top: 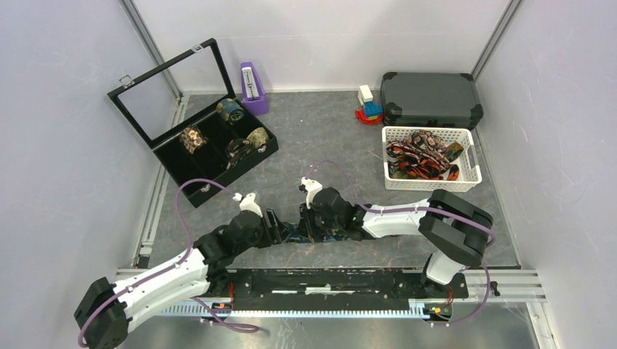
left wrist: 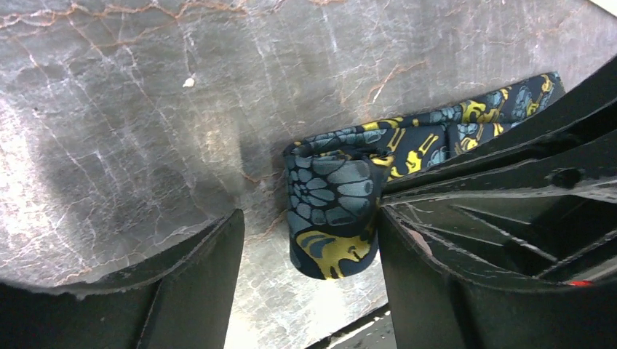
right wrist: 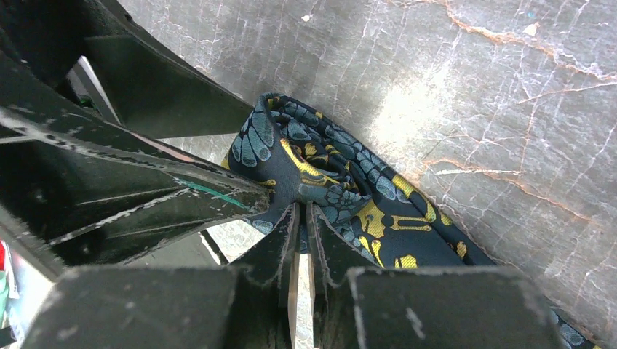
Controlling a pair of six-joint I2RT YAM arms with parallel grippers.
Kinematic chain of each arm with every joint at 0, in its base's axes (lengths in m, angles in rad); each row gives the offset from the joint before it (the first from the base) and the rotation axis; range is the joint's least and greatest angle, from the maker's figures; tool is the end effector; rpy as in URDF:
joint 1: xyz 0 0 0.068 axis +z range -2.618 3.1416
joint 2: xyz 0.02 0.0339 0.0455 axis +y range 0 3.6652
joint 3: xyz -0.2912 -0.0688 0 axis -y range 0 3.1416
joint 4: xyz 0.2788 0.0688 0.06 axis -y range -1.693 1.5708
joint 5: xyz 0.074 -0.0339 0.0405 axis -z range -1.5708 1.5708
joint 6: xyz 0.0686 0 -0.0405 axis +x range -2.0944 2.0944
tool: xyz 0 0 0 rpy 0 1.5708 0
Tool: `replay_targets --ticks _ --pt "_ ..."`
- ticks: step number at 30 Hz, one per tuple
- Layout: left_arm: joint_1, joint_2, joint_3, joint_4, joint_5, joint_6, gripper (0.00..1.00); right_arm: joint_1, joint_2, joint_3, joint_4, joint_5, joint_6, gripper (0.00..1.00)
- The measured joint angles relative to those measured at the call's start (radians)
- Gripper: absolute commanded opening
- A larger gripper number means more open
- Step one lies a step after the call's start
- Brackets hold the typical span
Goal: Roll the ties
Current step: Roll the tie at the center of the board.
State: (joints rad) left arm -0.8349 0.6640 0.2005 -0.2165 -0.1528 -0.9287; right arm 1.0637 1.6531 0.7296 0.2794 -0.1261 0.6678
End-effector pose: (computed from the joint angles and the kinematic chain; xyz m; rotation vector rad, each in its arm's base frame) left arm 0.1266 -0.1243 0.1328 -0.1966 2.3511 -0.7541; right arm 0.1739 0.3307 0.1322 -0.5543 2.3730 1.0264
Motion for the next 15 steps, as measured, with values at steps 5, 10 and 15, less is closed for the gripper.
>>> replay_targets --ticks 5,10,15 --pt "0.023 -0.037 -0.066 0.077 0.039 0.0 0.71 -0.004 0.008 -0.001 0.008 -0.007 0.0 0.12" --pt "0.052 -0.052 -0.12 0.172 0.083 0.0 0.69 -0.006 0.017 -0.001 0.023 -0.01 0.0 0.12" --pt "0.074 -0.038 -0.146 0.243 0.114 0.001 0.65 -0.006 0.019 -0.001 0.026 -0.012 0.0 0.11"
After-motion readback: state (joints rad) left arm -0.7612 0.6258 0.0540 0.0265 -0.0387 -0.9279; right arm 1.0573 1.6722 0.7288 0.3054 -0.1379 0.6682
